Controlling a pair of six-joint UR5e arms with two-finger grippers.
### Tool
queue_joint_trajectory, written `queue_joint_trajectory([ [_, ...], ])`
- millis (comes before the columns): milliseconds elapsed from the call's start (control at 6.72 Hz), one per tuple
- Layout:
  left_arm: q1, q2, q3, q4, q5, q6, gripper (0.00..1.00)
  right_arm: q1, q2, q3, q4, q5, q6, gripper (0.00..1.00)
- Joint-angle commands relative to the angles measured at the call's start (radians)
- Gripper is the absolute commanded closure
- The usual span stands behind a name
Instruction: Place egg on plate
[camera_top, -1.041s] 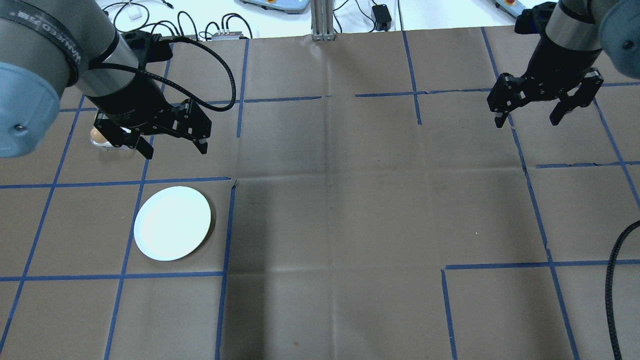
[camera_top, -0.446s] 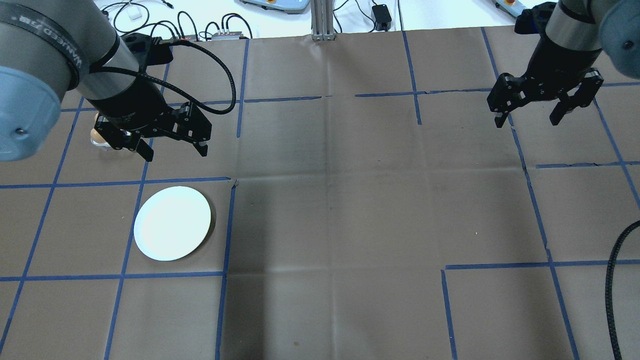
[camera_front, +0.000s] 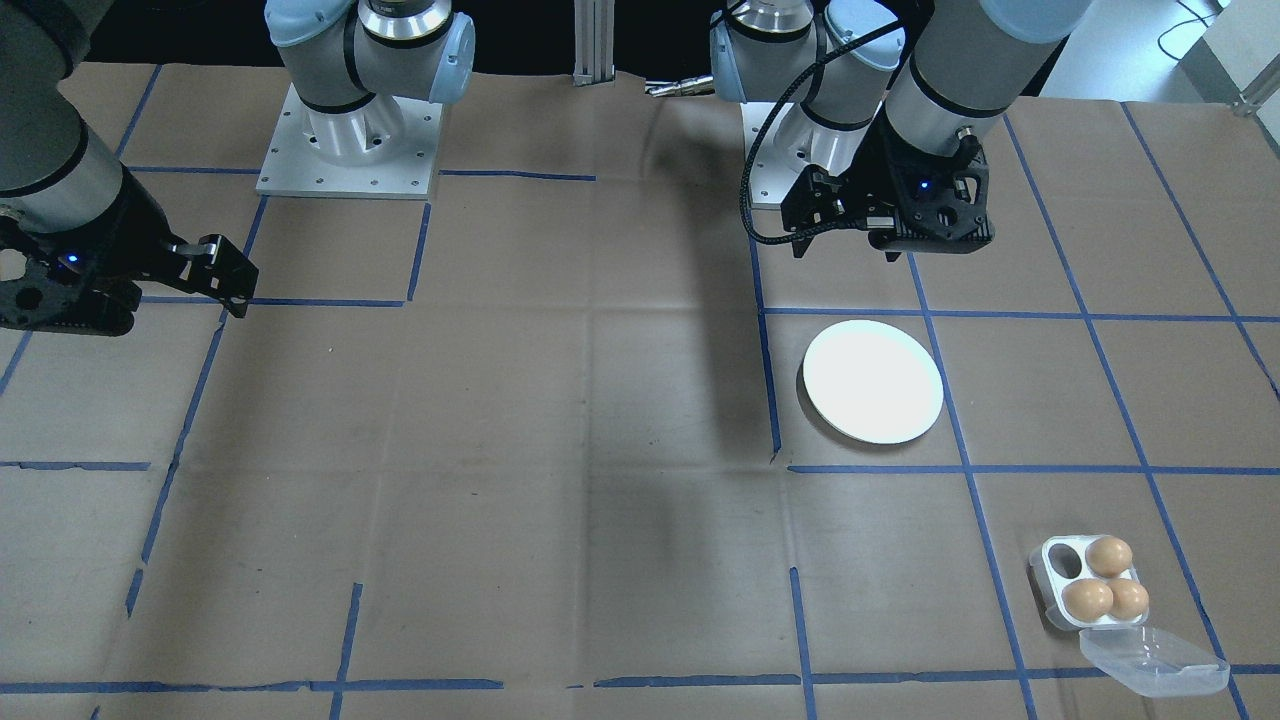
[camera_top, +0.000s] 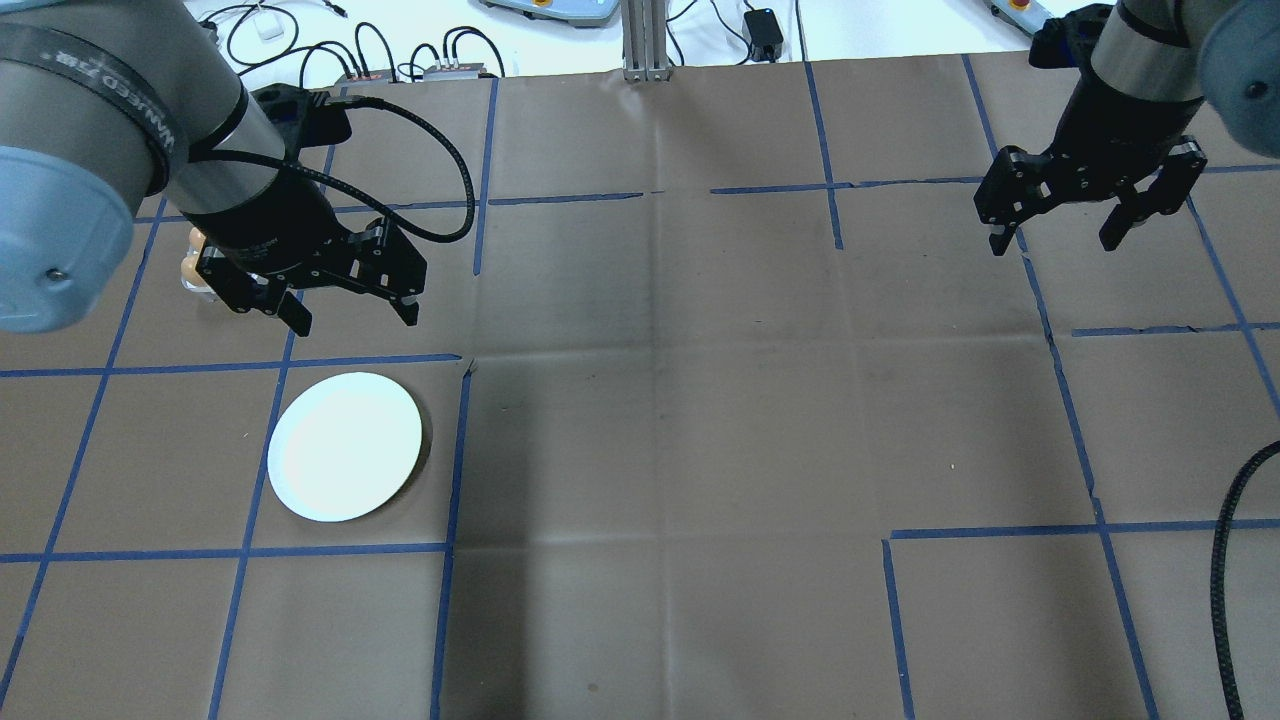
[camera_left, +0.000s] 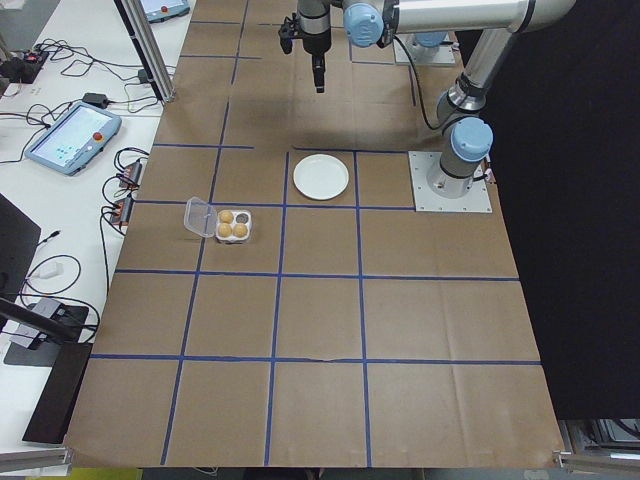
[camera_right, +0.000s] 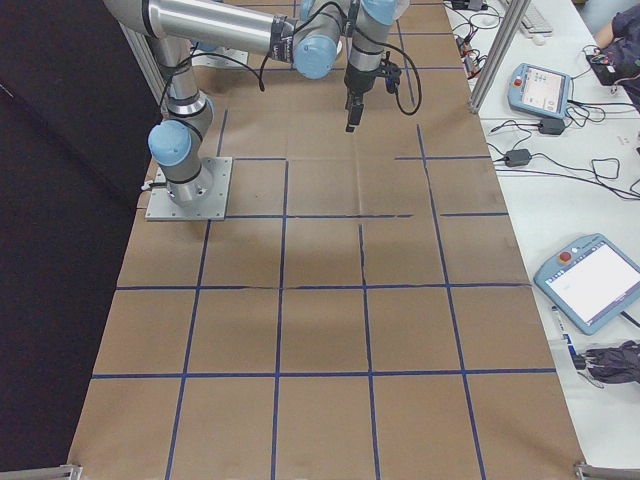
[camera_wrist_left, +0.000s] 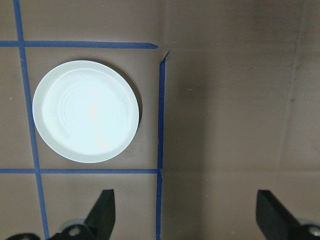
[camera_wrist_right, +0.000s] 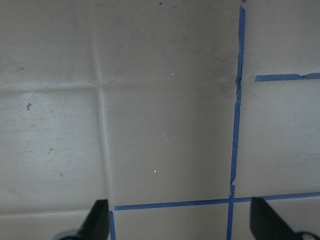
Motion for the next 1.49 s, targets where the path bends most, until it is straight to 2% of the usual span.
queue_joint_trajectory([
  [0, 0.185, -0.027, -0.002, 0.015, -0.001, 0.193, 0.0, 0.0, 0.0, 0.0, 0.0, 0.0, 0.0, 0.0],
  [149, 0.284, -0.063, -0.004, 0.047, 0.028, 0.287, 0.0, 0.0, 0.0, 0.0, 0.0, 0.0, 0.0, 0.0],
  [297, 0.345, -0.137, -0.004, 0.167, 0.052, 0.388, 0.0, 0.0, 0.0, 0.0, 0.0, 0.0, 0.0, 0.0],
  [446, 0.401, -0.212, -0.002, 0.272, 0.056, 0.466, 0.0, 0.0, 0.0, 0.0, 0.0, 0.0, 0.0, 0.0],
  [595, 0.453, -0.287, 0.018, 0.303, 0.054, 0.499, 0.0, 0.0, 0.0, 0.0, 0.0, 0.0, 0.0, 0.0],
  [892, 0.498, -0.448, 0.032, 0.509, 0.054, 0.496, 0.0, 0.0, 0.0, 0.0, 0.0, -0.002, 0.0, 0.0],
  [1041, 0.498, -0.469, 0.033, 0.517, 0.054, 0.443, 0.0, 0.0, 0.0, 0.0, 0.0, 0.0, 0.0, 0.0],
  [1338, 0.496, -0.547, 0.099, 0.563, 0.062, 0.432, 0.0, 0.0, 0.0, 0.0, 0.0, -0.002, 0.0, 0.0],
])
